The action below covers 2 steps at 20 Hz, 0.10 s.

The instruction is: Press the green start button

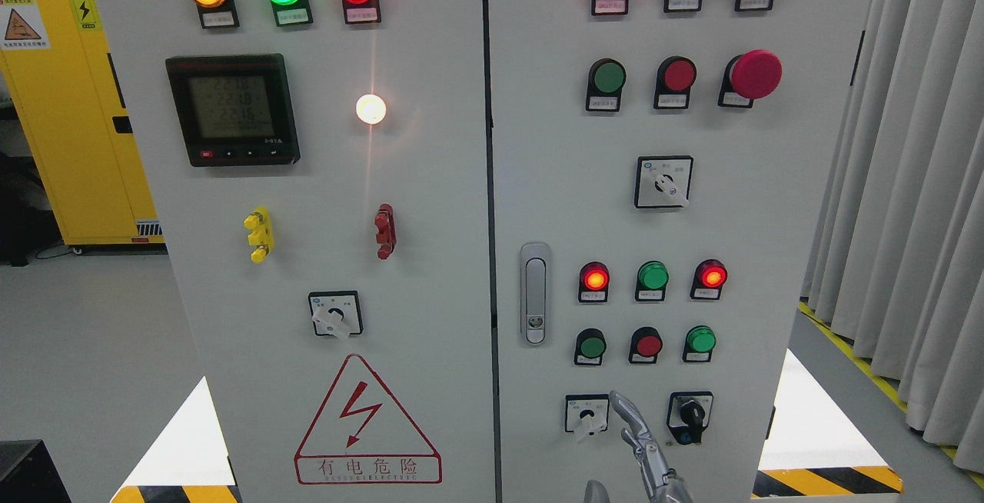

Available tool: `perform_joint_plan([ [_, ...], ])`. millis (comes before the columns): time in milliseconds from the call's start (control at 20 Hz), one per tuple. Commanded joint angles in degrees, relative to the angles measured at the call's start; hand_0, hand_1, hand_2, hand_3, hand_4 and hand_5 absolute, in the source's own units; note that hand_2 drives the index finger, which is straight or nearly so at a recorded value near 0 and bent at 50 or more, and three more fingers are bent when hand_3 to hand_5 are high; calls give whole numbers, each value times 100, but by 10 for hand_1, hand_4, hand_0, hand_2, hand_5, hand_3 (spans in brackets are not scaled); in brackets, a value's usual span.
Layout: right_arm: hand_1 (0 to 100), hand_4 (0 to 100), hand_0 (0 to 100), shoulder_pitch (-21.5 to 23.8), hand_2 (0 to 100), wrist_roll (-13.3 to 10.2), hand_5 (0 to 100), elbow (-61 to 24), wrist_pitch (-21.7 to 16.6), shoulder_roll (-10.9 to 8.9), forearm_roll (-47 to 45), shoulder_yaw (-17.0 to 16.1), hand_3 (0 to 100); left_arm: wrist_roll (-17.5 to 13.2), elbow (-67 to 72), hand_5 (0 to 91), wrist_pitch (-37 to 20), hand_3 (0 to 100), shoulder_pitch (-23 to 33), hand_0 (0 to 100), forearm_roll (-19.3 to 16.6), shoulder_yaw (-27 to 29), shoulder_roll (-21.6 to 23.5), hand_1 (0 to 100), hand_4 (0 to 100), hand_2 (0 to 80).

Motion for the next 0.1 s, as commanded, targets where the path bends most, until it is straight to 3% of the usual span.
perform_joint_plan([
  [0,683,0,720,33,0,6,0,160,19,-1,-240,418,0,-1,0,0,1,0,0,120,2,2,0,556,0,0],
  [50,683,0,716,33,0,6,0,177,45,-1,-240,418,0,-1,0,0,1,0,0,120,2,-7,0,556,0,0],
])
